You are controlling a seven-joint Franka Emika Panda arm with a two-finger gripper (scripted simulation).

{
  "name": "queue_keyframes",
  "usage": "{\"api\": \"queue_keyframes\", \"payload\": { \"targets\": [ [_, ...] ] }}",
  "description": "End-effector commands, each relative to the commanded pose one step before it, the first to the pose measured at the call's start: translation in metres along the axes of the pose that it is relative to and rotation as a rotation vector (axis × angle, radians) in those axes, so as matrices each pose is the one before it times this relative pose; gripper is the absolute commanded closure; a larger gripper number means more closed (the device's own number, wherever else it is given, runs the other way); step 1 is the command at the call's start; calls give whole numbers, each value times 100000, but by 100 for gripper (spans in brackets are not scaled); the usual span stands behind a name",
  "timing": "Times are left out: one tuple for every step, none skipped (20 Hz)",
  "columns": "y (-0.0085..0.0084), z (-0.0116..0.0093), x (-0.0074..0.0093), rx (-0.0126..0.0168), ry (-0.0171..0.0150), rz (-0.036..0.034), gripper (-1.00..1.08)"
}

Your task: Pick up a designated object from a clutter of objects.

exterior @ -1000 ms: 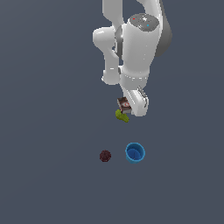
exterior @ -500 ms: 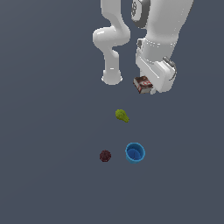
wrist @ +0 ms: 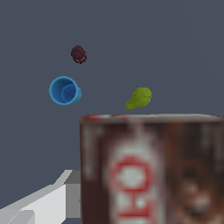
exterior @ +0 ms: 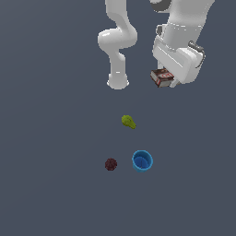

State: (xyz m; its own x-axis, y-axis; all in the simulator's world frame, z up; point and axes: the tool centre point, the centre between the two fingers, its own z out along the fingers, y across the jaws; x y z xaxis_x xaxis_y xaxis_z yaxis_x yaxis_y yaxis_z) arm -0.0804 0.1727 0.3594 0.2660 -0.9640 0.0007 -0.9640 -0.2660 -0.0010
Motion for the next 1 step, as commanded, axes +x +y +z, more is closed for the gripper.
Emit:
{"api": "queue_keyframes", "payload": {
  "targets": [
    [13,-208,-203,-102,-47,98,108]
  ]
}}
